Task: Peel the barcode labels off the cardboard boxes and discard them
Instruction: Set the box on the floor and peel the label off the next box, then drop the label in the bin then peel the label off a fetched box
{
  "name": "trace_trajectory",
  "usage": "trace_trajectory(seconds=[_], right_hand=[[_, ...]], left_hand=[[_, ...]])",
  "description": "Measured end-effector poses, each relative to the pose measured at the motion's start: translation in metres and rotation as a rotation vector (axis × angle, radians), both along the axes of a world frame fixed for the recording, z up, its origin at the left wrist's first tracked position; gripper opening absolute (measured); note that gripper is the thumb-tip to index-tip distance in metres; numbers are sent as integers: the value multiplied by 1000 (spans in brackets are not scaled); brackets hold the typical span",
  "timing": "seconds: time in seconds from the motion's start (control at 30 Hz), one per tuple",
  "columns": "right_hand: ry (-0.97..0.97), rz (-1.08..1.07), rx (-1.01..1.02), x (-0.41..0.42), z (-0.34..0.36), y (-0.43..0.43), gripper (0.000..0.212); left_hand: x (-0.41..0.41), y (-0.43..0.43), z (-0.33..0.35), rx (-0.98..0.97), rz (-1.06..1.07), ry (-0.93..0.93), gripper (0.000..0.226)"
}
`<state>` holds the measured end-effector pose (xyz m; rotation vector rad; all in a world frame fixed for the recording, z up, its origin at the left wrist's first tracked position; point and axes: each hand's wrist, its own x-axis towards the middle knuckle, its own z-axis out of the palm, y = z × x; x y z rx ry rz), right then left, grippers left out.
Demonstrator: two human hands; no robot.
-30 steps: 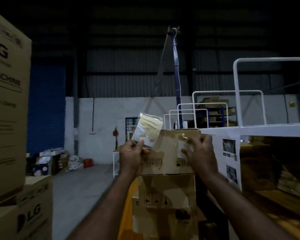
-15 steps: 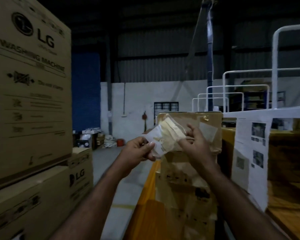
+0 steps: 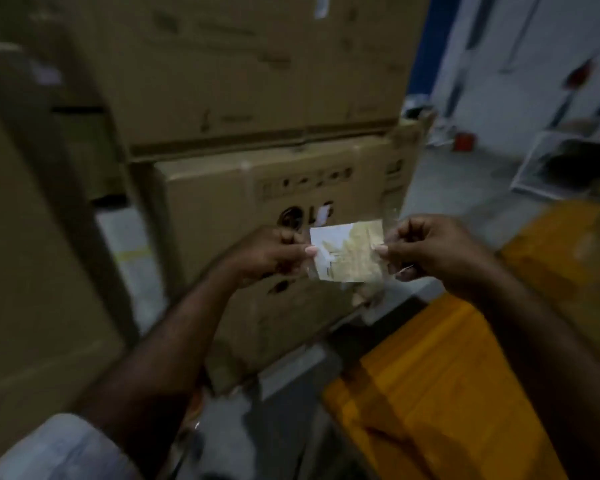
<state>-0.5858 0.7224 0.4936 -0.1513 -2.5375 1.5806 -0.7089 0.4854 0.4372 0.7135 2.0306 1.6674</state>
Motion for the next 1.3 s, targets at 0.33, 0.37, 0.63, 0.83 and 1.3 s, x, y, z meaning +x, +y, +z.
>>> trace_trajectory(seconds=[0.33,0.37,0.63,0.83,1.3], right_hand=[[-349,88,-154,-68,-164,-235,7],[-361,111,-139,-72,-176,-253,8],[-428,237,8,-93,-273,-377,21],[-598,404,374,-91,-377,-422,26],[-779,946,772,-73,-622,-514,24]], left_hand=[[41,-239,-152,-104,544,-328,15],[47,-259,-162,-109,571,-353,15],[100,-370,-229,-148,895,-540,27],[154,-426,-308,-198,1205,-766,21],[196,-409,-496,-469,1306,-1006,15]])
